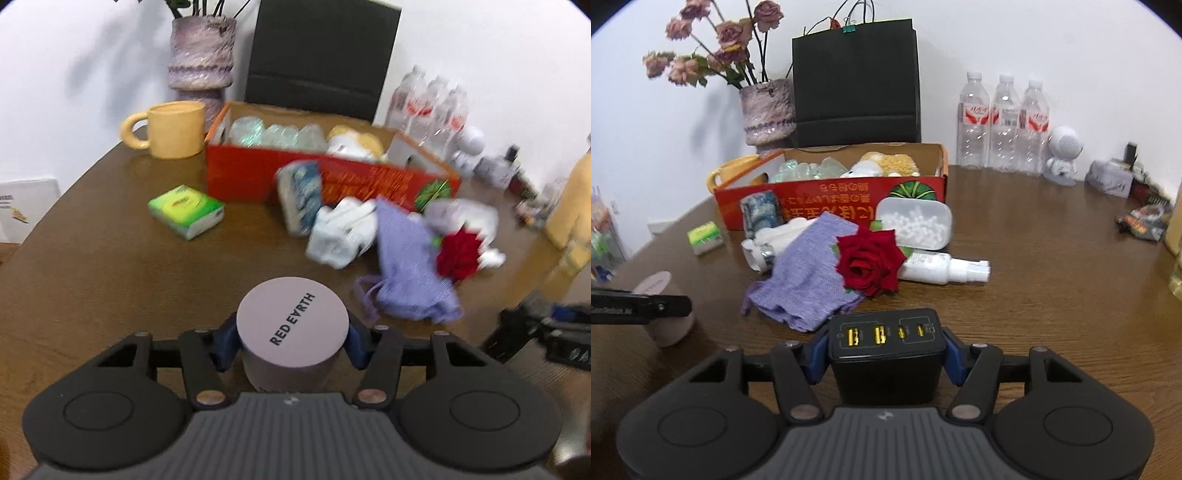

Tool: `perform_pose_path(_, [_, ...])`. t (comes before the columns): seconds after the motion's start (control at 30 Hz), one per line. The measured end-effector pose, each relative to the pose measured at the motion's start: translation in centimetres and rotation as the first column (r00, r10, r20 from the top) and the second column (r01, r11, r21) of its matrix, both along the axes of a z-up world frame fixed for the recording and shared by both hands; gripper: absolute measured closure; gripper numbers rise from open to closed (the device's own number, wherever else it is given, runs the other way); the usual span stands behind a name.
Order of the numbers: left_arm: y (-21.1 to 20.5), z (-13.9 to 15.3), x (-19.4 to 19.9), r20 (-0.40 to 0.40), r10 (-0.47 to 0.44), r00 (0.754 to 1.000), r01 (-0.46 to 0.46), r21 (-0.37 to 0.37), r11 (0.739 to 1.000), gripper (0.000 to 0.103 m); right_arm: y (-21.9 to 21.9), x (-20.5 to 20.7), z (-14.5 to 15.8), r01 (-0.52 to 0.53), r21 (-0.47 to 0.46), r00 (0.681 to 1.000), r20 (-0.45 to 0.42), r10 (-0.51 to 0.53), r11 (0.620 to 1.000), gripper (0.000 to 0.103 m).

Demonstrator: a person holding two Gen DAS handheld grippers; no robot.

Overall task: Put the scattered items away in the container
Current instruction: 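Carry jar and charger into the box and open both tools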

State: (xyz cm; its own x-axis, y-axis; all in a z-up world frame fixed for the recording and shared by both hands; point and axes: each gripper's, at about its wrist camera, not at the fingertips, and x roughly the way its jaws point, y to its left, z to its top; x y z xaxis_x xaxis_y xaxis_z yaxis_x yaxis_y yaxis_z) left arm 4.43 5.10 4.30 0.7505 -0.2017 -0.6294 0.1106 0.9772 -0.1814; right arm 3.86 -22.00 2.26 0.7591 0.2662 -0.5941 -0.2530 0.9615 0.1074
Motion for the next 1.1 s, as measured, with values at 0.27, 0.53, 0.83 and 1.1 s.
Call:
perform_pose_path(0.27, [-0.1,7.4,7.2,0.195,-0.048,0.980,0.037,0.059,0.998,0.047,0.7,4.2,7.2,-0.109,0.046,0.983,0.155,0.101,0.993,0.044])
perform_pose_path(0.53, [-0.4,5.7,21.8,0.038,0.016,0.999,-0.021,0.124,0.992,0.047,6.6,19.3,10.1,-0.154,0.106,0.985,0.095,0.144,0.982,0.044])
perform_pose_path(0.83, [1.1,1.3,24.4,-0.114,0.045,0.992,-0.035,0.093,0.995,0.047,11.8,27.7,3.9,-0.060,0.085,0.971,-0.224,0.078,0.995,0.044])
perform_pose_path(1.1, [2.1,2.8,23.6,-0.060,0.080,0.995,-0.078,0.038,0.996,0.022,13.0,30.3,2.8,-0.006,0.070,0.946,-0.323,0.028,0.998,0.042])
